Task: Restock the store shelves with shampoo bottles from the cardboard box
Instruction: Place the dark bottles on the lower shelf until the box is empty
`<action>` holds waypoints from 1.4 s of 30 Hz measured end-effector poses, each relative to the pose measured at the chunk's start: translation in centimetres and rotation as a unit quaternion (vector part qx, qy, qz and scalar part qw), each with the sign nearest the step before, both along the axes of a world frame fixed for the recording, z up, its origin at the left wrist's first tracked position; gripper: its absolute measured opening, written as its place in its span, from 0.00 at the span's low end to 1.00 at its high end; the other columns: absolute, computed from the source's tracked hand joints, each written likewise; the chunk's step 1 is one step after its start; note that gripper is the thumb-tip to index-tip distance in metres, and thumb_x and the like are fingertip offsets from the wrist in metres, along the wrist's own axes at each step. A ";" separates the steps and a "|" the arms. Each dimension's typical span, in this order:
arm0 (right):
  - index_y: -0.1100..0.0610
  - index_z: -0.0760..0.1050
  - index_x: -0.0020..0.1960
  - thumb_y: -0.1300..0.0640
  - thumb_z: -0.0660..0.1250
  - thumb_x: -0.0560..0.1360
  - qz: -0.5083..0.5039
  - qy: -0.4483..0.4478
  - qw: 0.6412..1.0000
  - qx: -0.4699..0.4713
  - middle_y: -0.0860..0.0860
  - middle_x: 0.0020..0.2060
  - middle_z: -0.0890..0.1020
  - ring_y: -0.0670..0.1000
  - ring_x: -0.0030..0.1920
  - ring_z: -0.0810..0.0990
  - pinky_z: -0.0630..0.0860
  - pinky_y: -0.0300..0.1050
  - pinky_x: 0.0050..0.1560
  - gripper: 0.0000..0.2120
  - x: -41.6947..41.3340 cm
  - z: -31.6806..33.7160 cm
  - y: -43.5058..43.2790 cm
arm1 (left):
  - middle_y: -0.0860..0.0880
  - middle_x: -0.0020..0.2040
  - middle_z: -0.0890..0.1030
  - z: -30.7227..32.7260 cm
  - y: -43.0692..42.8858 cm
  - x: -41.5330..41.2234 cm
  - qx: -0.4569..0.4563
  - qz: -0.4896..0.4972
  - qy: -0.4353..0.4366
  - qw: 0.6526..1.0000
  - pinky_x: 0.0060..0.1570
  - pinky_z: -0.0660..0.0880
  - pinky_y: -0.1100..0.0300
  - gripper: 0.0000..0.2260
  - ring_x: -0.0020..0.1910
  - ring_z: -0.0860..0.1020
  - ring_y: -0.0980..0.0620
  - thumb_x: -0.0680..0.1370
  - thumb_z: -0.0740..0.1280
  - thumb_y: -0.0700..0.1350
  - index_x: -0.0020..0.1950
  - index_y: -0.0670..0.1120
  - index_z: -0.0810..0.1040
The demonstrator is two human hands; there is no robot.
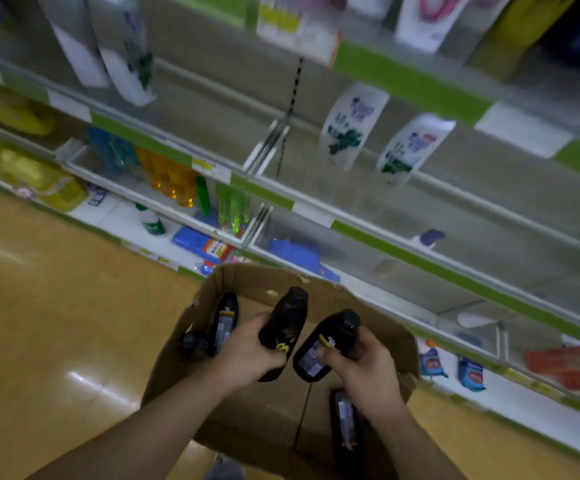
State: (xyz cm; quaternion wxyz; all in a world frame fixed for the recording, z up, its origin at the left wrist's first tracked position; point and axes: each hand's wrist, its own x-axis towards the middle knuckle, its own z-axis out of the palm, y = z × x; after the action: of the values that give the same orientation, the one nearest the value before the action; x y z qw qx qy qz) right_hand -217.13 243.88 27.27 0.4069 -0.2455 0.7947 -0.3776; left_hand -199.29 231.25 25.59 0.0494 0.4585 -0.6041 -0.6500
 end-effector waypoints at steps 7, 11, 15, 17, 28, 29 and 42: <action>0.38 0.81 0.52 0.46 0.77 0.61 0.022 0.033 0.993 -0.111 0.41 0.46 0.87 0.41 0.49 0.85 0.81 0.47 0.52 0.20 -2.2 12.4 3.5 | 0.47 0.45 0.86 12.1 3.1 -2.7 -0.109 0.021 0.040 0.993 0.48 0.78 0.54 0.19 0.47 0.84 0.50 0.63 0.74 0.45 0.53 0.53 0.81; 0.35 0.82 0.49 0.43 0.75 0.60 0.052 0.059 0.985 -0.153 0.41 0.42 0.87 0.42 0.45 0.86 0.82 0.43 0.47 0.17 -4.5 19.3 6.3 | 0.55 0.45 0.86 18.7 6.5 -5.5 -0.171 0.020 0.047 0.984 0.43 0.77 0.62 0.15 0.42 0.84 0.57 0.66 0.75 0.42 0.50 0.55 0.80; 0.34 0.81 0.45 0.43 0.73 0.60 0.071 0.096 0.977 -0.175 0.41 0.38 0.87 0.39 0.38 0.84 0.79 0.40 0.39 0.14 -7.4 25.2 9.3 | 0.62 0.44 0.85 24.6 10.3 -8.6 -0.197 0.019 0.074 0.977 0.37 0.76 0.69 0.15 0.41 0.83 0.63 0.69 0.76 0.40 0.50 0.55 0.79; 0.40 0.82 0.44 0.42 0.70 0.59 0.075 0.122 0.973 -0.181 0.42 0.36 0.86 0.39 0.36 0.83 0.76 0.40 0.36 0.13 -8.9 27.9 10.7 | 0.62 0.44 0.86 27.1 12.2 -10.1 -0.210 0.030 0.095 0.973 0.35 0.74 0.73 0.16 0.41 0.83 0.64 0.69 0.77 0.39 0.52 0.54 0.79; 0.48 0.74 0.47 0.42 0.71 0.59 0.041 0.218 0.956 -0.192 0.44 0.38 0.83 0.41 0.34 0.81 0.75 0.38 0.29 0.19 -16.0 38.0 12.5 | 0.57 0.41 0.86 35.6 16.6 -19.0 -0.268 0.055 0.175 0.946 0.40 0.75 0.66 0.15 0.42 0.84 0.60 0.68 0.75 0.40 0.52 0.52 0.80; 0.48 0.74 0.48 0.43 0.72 0.60 0.030 0.218 0.956 -0.195 0.44 0.39 0.83 0.40 0.35 0.81 0.74 0.38 0.31 0.19 -16.6 38.7 12.3 | 0.58 0.41 0.86 36.2 16.4 -19.8 -0.270 0.053 0.179 0.944 0.38 0.74 0.69 0.15 0.42 0.83 0.62 0.69 0.75 0.40 0.53 0.52 0.80; 0.56 0.81 0.42 0.51 0.77 0.61 0.013 0.064 0.990 -0.128 0.53 0.30 0.79 0.50 0.24 0.72 0.67 0.38 0.25 0.14 -24.3 43.3 8.3 | 0.57 0.48 0.83 39.7 10.0 -29.3 -0.325 -0.042 0.184 0.927 0.39 0.71 0.66 0.13 0.46 0.79 0.63 0.73 0.73 0.44 0.52 0.58 0.76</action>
State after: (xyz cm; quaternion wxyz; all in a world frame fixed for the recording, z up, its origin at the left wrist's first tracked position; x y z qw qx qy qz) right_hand -241.48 252.21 70.55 0.3253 -0.3296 0.7612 -0.4540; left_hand -228.54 241.28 65.27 0.2787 0.2640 -0.7810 -0.4927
